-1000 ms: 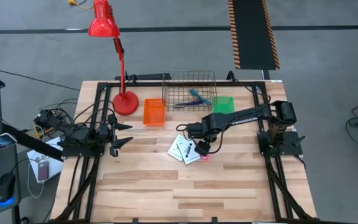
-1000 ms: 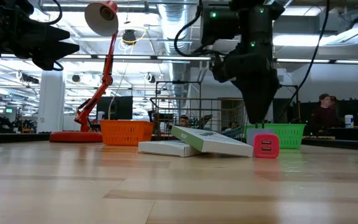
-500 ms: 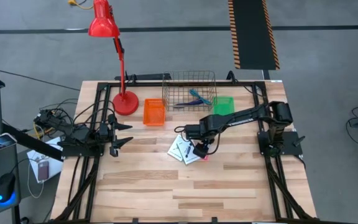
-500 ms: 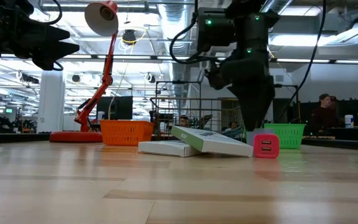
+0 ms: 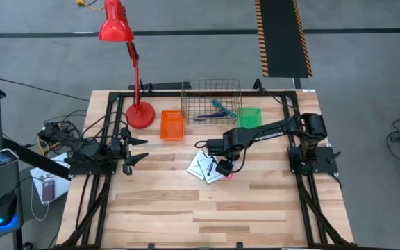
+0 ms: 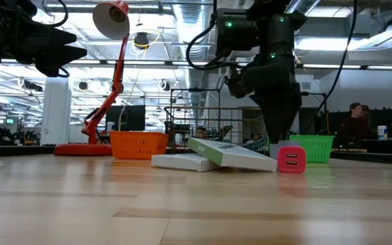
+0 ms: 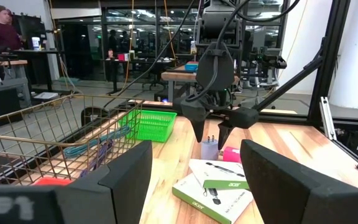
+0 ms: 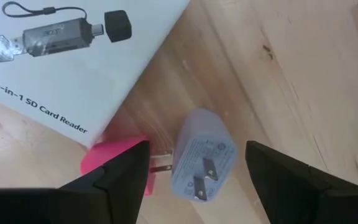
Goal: Pick and place items into bin
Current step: Put the white charger adapter into the green bin
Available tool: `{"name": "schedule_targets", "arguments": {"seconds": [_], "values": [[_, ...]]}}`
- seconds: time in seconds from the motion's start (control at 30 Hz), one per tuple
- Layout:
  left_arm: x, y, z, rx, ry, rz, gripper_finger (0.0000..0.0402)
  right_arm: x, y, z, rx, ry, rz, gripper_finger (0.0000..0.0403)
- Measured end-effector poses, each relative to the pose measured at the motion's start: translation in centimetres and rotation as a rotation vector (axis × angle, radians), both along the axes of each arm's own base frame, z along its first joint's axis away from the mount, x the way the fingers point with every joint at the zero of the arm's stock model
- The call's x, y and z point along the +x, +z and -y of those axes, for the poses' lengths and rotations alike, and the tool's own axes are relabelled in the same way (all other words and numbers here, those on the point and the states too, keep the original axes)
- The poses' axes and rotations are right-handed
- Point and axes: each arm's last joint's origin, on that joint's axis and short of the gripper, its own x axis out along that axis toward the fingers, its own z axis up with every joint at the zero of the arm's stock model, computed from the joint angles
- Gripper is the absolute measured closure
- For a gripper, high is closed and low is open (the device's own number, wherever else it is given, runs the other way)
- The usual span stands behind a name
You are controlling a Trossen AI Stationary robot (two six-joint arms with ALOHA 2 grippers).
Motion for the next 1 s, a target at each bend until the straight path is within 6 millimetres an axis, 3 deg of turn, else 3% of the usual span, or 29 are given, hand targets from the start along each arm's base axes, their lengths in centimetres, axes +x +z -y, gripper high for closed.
{"name": "schedule_targets", "arguments": {"seconds": [0.77, 1.0], "values": [[0.00, 0.00, 0.00, 0.000, 0.000, 0.000, 0.0168, -0.62, -0.24, 0.15, -0.028, -0.052, -0.052, 0.0145], [0.00, -0.01, 0.00, 0.000, 0.000, 0.000, 0.0168, -0.62, -0.24, 0.15, -0.027, -0.052, -0.052, 0.0204]]}}
